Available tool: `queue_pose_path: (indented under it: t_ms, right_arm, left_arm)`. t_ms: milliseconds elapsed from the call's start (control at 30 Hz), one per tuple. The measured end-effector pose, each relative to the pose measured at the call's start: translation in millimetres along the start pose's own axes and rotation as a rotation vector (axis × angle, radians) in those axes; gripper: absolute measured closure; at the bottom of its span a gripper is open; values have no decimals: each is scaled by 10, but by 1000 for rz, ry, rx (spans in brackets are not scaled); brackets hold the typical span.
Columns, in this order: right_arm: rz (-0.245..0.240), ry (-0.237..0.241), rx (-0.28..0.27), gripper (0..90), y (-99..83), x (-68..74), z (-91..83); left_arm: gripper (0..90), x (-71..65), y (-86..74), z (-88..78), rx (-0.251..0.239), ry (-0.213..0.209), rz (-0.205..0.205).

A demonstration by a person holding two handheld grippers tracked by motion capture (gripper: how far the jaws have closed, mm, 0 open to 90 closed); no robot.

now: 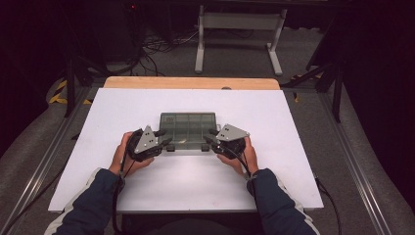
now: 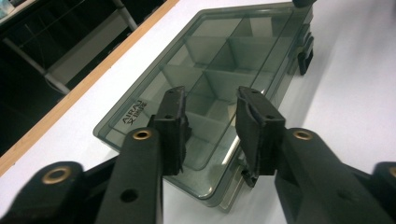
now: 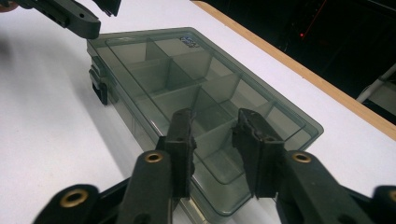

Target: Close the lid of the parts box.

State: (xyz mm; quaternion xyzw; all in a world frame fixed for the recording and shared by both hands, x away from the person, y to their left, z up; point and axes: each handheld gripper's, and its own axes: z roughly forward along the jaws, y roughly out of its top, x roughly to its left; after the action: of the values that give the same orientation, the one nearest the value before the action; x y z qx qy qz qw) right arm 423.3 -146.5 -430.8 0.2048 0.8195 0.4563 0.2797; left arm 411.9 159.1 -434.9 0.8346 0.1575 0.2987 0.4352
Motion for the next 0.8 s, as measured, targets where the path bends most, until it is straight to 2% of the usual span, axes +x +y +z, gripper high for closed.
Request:
queue_pose_path:
  t_ms: [133, 333, 567, 800]
  right_arm:
    - [-1, -2, -1, 601, 12, 9, 1]
    - [13, -17, -2, 467, 6, -2, 20]
    - [22, -19, -1, 341, 0, -9, 40]
    - [41, -32, -12, 196, -3, -7, 57]
  left_arm:
    - [586, -7, 3, -8, -15, -3, -10]
    - [476, -7, 4, -9, -27, 8, -29]
    - [310, -13, 8, -2, -27, 16, -39]
    - [190, -11, 10, 6, -35, 17, -58]
